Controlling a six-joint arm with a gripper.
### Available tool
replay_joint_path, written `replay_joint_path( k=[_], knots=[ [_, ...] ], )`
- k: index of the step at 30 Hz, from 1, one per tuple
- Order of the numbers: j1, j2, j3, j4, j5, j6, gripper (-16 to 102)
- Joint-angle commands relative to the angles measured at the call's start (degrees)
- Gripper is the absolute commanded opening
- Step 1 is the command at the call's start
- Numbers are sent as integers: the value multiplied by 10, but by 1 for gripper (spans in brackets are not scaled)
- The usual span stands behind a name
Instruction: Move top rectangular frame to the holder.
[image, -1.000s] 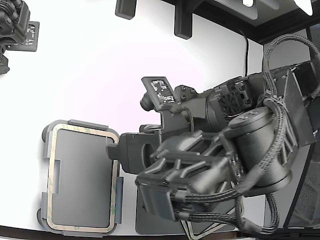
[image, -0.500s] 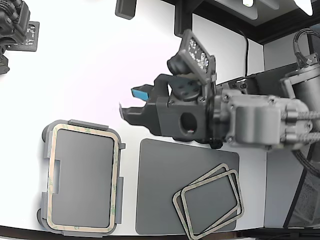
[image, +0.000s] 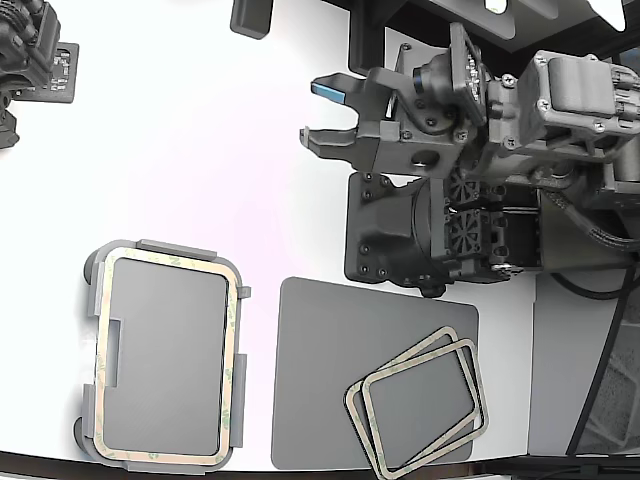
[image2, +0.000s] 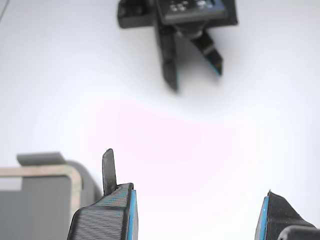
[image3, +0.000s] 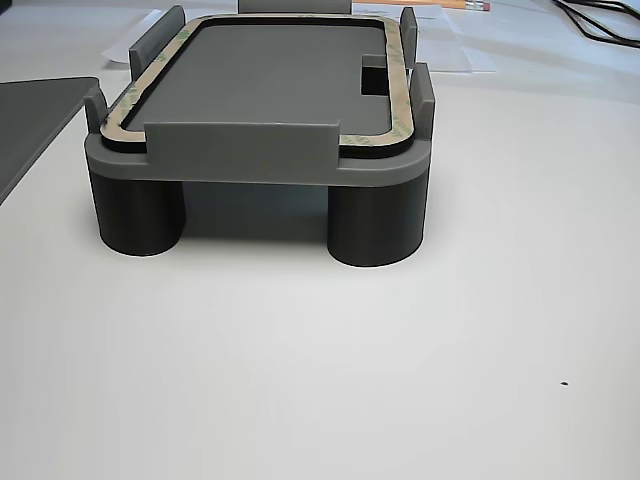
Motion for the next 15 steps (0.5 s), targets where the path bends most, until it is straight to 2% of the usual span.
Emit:
replay_joint_path(
  k=[1, 8, 15],
  knots=[
    [-12, 94, 98, -16, -8, -1, 100],
    [-12, 206, 191, -4, -4, -18, 100],
    [-12, 200, 225, -4, -6, -16, 100]
  ],
)
